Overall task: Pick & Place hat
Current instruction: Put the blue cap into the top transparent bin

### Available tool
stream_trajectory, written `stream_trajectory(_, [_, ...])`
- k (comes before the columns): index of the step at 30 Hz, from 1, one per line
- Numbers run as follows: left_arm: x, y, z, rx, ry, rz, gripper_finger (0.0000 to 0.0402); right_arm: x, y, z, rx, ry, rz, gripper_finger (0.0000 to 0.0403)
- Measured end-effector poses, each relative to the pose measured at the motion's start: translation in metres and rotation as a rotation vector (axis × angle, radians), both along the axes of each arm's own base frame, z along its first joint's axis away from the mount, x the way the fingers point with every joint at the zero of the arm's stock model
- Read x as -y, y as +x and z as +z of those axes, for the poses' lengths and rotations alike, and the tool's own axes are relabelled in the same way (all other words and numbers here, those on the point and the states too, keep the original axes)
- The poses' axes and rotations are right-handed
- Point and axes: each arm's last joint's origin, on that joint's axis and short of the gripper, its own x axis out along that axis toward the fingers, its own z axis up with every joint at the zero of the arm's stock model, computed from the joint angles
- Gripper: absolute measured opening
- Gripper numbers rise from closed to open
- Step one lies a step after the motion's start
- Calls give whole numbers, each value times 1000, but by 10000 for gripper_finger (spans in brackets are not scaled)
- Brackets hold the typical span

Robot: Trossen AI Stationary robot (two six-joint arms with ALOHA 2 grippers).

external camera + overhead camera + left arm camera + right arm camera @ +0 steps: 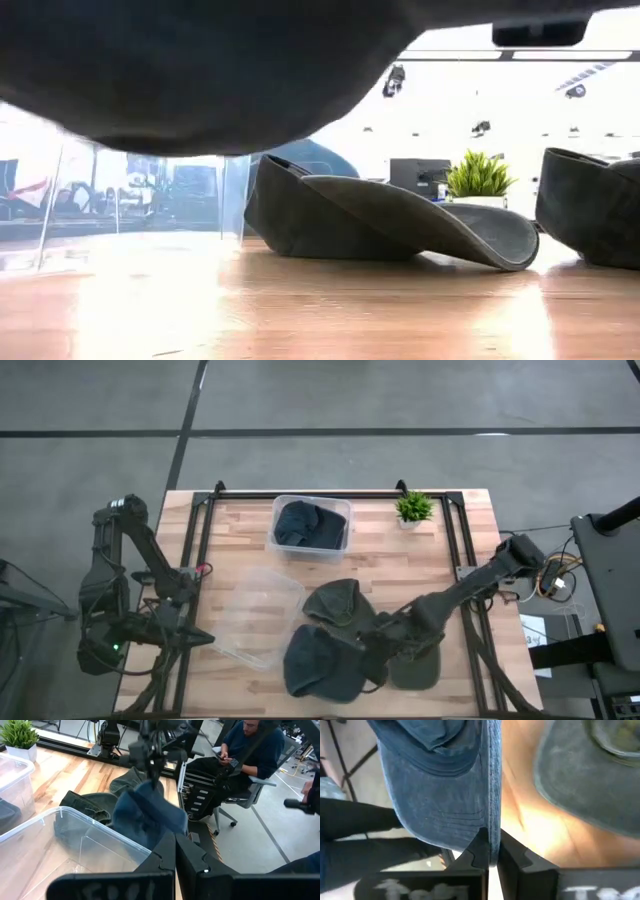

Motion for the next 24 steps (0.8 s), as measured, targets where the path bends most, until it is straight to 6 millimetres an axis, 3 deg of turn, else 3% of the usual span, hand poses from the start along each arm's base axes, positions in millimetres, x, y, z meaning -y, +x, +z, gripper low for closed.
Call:
stream_trajectory(12, [2, 2, -11, 20, 34, 38, 3, 26, -63, 63, 34, -31, -75, 11])
stream_trajectory(18, [-1, 3, -14, 132, 81, 175, 3, 38, -77, 83, 169, -94, -157, 11])
stream_trajectory(24, [-4, 4, -12, 214, 103, 279, 3, 39, -76, 83, 187, -119, -147, 11])
